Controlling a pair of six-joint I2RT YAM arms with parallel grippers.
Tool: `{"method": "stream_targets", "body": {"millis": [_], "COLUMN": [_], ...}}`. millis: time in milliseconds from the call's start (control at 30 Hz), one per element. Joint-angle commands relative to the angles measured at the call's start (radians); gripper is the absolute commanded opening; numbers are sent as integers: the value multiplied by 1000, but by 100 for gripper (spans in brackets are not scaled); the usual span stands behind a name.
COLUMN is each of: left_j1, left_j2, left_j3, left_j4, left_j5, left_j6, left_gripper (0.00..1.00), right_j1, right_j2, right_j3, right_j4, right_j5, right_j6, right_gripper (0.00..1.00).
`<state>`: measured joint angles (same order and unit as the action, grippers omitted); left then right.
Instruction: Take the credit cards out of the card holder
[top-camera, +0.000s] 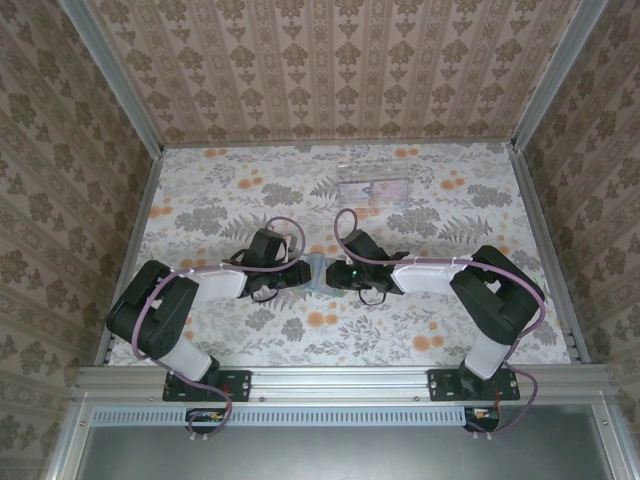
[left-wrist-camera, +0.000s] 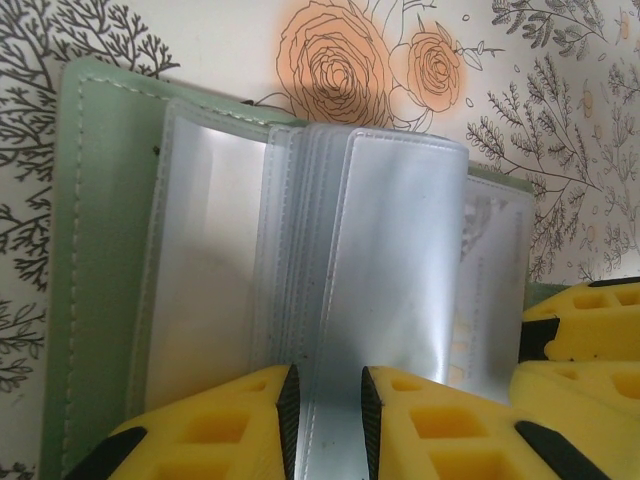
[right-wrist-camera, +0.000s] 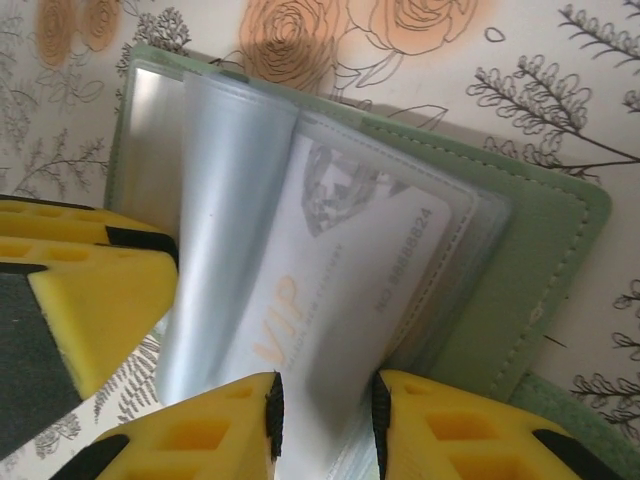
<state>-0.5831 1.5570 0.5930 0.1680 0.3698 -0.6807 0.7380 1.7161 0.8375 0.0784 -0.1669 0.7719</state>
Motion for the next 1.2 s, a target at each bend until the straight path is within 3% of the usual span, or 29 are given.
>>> {"method": "stream_targets", "body": {"millis": [0, 300, 700, 1167], "left_j1": [-12, -1, 97, 98], "left_j2": [21, -10, -246, -228], "left_j3": [-10, -13, -51, -56], "left_j4": [-19, -40, -184, -161], "left_j5": [17, 5, -48, -25], "left_j6": [-11, -15, 15, 6], "left_gripper": [26, 26, 26, 26], "right_j1": [1, 1, 16, 17], "right_j2": [10, 16, 63, 69], "right_j3": [-3, 23, 106, 112], "right_j4": [68, 95, 118, 149], "right_j5": [-51, -76, -129, -165], "right_j6": [31, 46, 55, 46], "right_gripper": [33, 33, 33, 38]}}
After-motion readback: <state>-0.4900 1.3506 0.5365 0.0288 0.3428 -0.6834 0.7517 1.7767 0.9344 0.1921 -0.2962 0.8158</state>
